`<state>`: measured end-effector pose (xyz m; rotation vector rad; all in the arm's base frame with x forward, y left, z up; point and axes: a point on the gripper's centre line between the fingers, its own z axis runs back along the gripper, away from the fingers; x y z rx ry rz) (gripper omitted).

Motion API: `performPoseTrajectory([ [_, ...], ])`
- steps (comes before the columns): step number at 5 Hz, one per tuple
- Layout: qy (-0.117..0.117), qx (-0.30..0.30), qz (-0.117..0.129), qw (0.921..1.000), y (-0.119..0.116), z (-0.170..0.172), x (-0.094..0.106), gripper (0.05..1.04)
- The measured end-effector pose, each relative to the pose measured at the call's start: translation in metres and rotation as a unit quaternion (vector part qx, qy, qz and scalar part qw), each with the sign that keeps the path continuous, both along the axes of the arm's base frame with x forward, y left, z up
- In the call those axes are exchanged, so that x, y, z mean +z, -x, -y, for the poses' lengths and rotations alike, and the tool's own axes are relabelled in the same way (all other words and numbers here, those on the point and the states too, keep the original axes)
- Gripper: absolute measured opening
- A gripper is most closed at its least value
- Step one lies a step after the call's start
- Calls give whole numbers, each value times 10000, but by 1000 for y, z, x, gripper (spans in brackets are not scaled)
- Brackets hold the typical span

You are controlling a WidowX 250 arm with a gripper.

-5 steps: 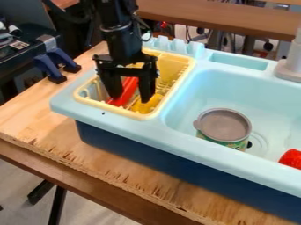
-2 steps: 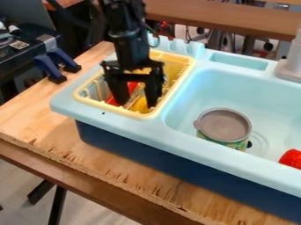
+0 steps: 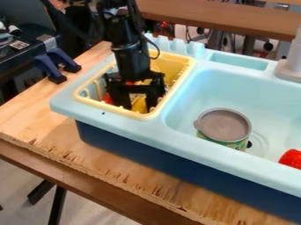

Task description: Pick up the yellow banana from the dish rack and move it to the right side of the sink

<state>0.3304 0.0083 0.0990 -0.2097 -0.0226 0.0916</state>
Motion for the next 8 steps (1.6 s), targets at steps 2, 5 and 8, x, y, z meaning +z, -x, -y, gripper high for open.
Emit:
performPoseTrajectory([
  [2, -37, -7, -140, 9999, 1, -7, -4, 649],
  [5, -747, -463, 420, 9952, 6, 28, 64, 523],
  [8, -1151, -922, 995, 9840, 29, 92, 108, 523],
])
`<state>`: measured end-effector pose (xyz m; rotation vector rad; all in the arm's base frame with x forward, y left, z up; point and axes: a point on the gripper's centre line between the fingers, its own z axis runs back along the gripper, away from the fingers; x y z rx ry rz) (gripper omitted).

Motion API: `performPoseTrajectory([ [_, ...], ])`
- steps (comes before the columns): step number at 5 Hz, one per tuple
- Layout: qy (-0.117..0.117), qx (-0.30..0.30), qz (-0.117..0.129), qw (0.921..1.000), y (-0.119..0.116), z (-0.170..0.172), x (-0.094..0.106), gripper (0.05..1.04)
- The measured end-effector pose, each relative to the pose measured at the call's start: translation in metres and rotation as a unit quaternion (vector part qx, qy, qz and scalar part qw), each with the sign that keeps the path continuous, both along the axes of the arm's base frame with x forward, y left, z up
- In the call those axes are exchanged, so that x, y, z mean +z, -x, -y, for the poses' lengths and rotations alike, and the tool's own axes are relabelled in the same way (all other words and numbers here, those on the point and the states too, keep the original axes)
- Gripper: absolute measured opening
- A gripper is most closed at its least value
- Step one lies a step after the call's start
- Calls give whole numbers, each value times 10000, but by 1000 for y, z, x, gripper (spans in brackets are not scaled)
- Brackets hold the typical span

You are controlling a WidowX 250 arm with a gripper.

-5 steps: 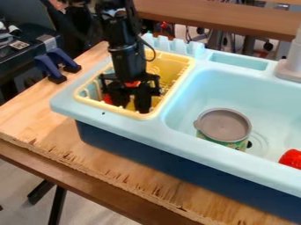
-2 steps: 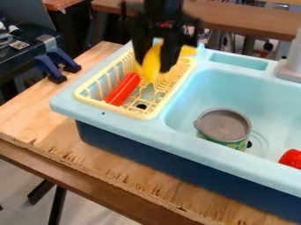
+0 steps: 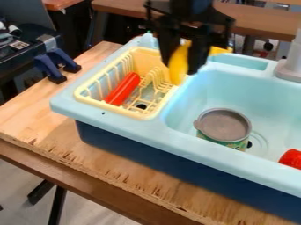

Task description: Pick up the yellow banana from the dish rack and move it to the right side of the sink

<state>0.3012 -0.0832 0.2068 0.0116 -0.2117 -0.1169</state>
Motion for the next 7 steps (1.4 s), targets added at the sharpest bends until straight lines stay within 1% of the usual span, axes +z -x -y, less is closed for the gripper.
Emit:
performPoseTrajectory([
  [1, 58, -226, 87, 9997, 3, 50, -5, 523],
  [2, 1, 112, 170, 9998, 1, 83, -20, 523],
  [3, -103, 501, 214, 9985, -9, 100, -38, 522],
  [4, -185, 683, 97, 9974, -21, 108, -61, 523],
  [5, -154, 863, 98, 9961, -43, 114, -74, 523],
  [6, -233, 956, 2, 9951, -58, 124, -82, 523],
  [7, -412, 988, -28, 9942, -64, 130, -79, 565],
])
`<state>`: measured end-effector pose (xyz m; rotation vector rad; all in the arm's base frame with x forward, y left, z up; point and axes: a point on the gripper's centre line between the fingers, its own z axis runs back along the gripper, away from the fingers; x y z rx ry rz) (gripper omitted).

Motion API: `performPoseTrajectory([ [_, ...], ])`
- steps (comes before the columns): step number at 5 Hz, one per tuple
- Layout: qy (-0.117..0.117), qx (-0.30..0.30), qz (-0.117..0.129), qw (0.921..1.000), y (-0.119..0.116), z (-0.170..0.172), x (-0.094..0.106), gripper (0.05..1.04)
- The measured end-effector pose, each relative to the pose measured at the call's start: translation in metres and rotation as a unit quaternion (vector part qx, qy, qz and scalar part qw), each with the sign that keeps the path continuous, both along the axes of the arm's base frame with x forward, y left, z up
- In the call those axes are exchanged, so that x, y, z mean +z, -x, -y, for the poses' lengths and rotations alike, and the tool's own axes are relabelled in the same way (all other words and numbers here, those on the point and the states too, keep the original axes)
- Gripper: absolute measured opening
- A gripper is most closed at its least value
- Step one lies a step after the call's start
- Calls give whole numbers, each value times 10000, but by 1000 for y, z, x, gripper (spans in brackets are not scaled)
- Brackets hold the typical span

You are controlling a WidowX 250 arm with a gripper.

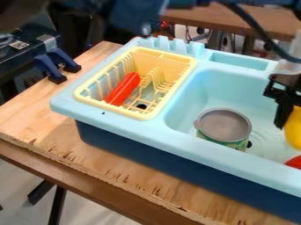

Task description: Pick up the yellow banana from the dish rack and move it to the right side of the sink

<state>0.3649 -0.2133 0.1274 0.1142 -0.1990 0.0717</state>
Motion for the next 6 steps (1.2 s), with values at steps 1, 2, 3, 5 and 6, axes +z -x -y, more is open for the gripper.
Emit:
performPoseTrajectory([
  [1, -129, 13, -180, 9998, 5, 5, -7, 878],
  [2, -68, 38, -134, 9999, 5, 7, -10, 1014],
  [3, -15, 118, -103, 9999, 8, 6, -10, 1011],
  [5, 500, 134, 638, 9966, 28, -20, 73, 1011],
  [6, 608, 111, 922, 9938, 40, -42, 102, 1011],
])
